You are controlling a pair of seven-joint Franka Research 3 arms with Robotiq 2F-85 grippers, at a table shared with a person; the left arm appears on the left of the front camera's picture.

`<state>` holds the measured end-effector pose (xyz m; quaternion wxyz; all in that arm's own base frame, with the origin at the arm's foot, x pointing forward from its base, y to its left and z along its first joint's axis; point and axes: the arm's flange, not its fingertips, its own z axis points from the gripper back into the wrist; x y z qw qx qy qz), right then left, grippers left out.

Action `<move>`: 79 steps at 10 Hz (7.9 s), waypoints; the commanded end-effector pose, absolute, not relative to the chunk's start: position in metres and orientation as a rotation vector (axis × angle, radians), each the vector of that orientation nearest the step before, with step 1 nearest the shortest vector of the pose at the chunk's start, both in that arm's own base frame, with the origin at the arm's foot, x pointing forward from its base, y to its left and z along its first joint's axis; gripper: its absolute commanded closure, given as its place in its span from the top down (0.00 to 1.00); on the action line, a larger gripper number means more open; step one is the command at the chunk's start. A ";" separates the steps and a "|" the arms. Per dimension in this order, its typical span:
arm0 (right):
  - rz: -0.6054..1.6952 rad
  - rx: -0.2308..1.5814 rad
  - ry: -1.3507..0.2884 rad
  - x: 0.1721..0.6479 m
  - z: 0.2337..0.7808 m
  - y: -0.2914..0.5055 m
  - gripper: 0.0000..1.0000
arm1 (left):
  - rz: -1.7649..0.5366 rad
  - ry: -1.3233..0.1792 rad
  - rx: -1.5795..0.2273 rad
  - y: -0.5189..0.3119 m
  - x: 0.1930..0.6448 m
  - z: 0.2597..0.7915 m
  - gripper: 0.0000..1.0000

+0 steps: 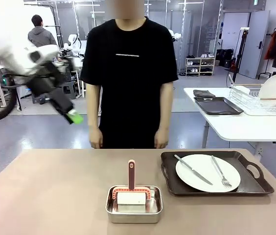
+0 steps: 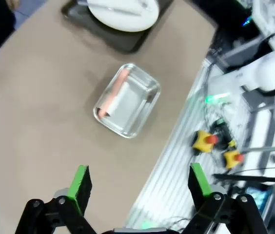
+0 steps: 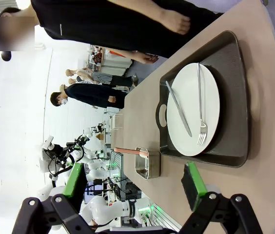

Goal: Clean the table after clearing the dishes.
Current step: When the right (or left) Handle tray is removed, use the right hand (or left hand) to clean the right (or left) side of the table with the Lint Roller.

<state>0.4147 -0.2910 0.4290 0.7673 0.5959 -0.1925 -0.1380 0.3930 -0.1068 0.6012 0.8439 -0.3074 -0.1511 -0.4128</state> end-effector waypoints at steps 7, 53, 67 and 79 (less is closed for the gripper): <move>-0.296 1.295 -0.423 0.414 0.432 -0.290 1.00 | -0.448 -0.380 -0.899 0.060 0.359 0.570 1.00; -0.296 1.295 -0.423 0.414 0.432 -0.290 1.00 | 0.057 -0.204 -1.435 0.304 0.397 0.493 1.00; -0.296 1.295 -0.423 0.414 0.432 -0.290 1.00 | 0.057 -0.204 -1.435 0.304 0.397 0.493 1.00; -0.201 1.239 -0.431 0.419 0.450 -0.281 1.00 | 0.056 -0.203 -1.441 0.308 0.405 0.492 1.00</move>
